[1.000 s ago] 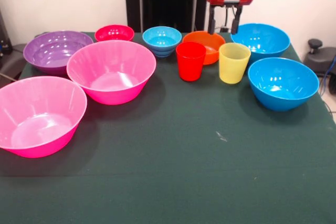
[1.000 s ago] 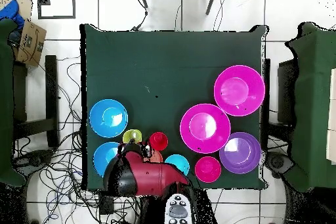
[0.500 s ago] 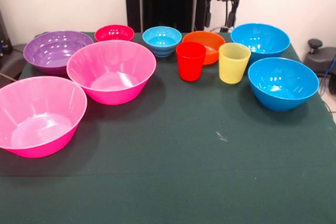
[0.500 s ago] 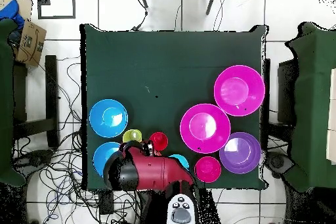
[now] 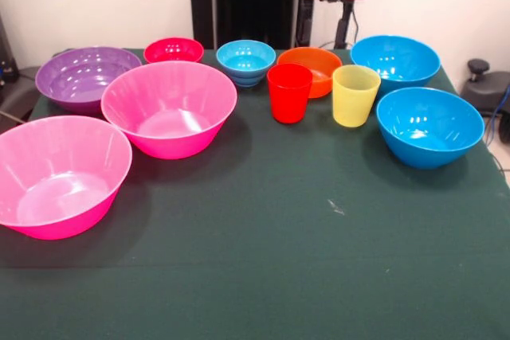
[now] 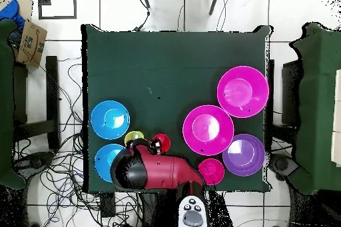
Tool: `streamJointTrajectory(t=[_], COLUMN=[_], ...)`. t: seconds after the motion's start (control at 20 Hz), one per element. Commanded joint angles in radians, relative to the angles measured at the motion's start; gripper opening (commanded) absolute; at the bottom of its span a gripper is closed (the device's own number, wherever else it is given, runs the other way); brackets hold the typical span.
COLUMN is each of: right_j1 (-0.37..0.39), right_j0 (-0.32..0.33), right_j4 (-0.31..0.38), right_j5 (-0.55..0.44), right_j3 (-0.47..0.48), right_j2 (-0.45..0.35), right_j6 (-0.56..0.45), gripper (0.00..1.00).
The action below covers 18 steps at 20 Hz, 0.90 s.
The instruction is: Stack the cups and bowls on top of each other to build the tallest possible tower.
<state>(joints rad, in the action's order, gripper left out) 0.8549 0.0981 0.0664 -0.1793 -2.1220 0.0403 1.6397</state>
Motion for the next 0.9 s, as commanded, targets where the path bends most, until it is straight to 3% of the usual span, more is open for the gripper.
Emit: streamJointTrajectory(t=[0.05,0.2,0.4,0.5,0.6,0.75,0.9], right_j1=[-0.033,0.011,0.093,0.175,0.260,0.301,0.351], right_j0=[0.041,0.051,0.074,0.050,0.076,0.073,0.074], right_j4=[0.016,0.013,-0.007,-0.001,-0.039,-0.067,-0.067], right_j5=[-0.027,-0.064,-0.190,-0.215,-0.251,-0.393,-0.369], right_j3=[-0.023,-0.050,-0.076,-0.090,-0.143,-0.129,-0.129], right_j2=[-0.113,-0.121,-0.142,-0.110,-0.139,-0.129,-0.118], right_j6=[0.102,0.096,0.058,0.060,0.056,0.040,0.036], gripper=[1.00,1.00,1.00,1.00,1.00,1.00,1.00])
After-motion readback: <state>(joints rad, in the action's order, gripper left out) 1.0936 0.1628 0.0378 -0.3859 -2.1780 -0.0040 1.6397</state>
